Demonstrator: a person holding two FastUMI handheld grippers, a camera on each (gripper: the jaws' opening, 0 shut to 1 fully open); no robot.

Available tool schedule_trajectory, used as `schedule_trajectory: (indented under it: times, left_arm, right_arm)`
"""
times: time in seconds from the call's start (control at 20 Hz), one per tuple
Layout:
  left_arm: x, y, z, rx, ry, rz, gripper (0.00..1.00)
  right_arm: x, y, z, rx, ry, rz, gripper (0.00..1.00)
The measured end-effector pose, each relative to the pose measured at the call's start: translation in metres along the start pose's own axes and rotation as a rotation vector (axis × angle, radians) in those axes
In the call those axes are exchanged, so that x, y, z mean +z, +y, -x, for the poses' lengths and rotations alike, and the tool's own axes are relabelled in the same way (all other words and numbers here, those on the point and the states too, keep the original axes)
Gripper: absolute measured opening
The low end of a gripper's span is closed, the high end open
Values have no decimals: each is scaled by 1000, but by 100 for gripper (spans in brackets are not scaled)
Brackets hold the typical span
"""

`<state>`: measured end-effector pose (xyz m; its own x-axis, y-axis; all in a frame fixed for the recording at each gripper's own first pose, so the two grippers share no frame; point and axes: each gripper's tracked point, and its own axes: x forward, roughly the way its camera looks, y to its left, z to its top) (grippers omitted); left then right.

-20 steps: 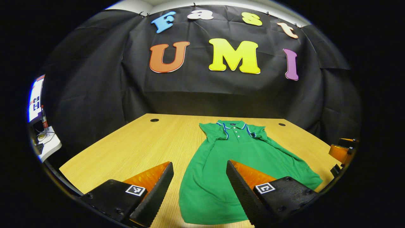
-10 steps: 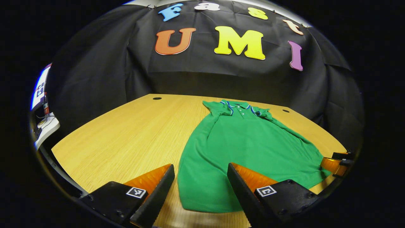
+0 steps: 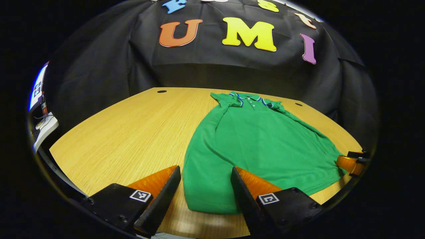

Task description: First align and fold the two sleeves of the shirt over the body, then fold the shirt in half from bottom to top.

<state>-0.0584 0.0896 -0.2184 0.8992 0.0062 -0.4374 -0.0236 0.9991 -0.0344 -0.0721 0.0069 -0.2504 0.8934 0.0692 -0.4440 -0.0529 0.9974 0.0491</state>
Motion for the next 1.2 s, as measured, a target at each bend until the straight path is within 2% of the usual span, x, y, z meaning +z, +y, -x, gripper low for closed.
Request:
schedule_trajectory:
  times: [0.1, 0.15, 0.2, 0.25, 0.3, 0.35, 0.4, 0.45, 0.5, 0.55, 0.6, 0.65, 0.7, 0.75, 0.85, 1.0, 1.2]
  left_arm:
    - [0, 0, -1, 7, 7, 5, 97]
    - [1, 5, -2, 32, 7, 16, 94]
    - [2, 9, 0, 54, 5, 38, 90]
    - [3, 5, -3, 55, -5, 39, 65]
    - [2, 4, -4, 53, -3, 20, 64]
    - [3, 0, -5, 40, -4, 8, 73]
    - [3, -2, -4, 24, -8, -4, 57]
    - [3, -3, -5, 11, -9, -5, 48]
    - [4, -4, -5, 1, -11, -7, 48]
    - [4, -6, -5, -10, -13, -11, 36]
    - [4, -8, -5, -19, -16, -15, 31]
    - [5, -11, -6, -31, -18, -22, 22]
    - [5, -11, -6, -39, -20, -25, 17]
    - [7, -13, -7, -51, -21, -27, 10]
    - [10, -16, -9, -74, -20, -27, 6]
    - [25, -17, -13, -80, -38, -22, 6]
    - [73, -24, -14, -95, -112, -33, 6]
  right_arm:
    - [-1, 4, -2, 0, 8, 2, 92]
    - [-2, 10, -4, 10, 13, 10, 94]
    - [-2, 18, -2, 34, 17, 15, 90]
    - [-2, 22, -1, 41, 17, 35, 88]
    - [-2, 24, -2, 48, 13, 38, 88]
    - [-2, 26, -3, 51, 16, 27, 88]
    - [-2, 26, -4, 48, 10, 25, 83]
    - [-2, 29, -6, 62, 16, 24, 80]
    - [-3, 34, -6, 78, 11, 26, 72]
    - [-1, 38, -8, 98, 9, 21, 63]
    - [-1, 41, -11, 122, 0, 4, 31]
    - [-2, 42, -11, 127, 3, 2, 22]
    - [-1, 42, -11, 134, 4, 20, 3]
    - [0, 42, -12, 139, 5, 31, 3]
    - [4, 44, -12, 154, 8, 49, 1]
    - [23, 44, -12, 169, -21, 50, 1]
    - [67, 47, -13, 183, -84, 63, 0]
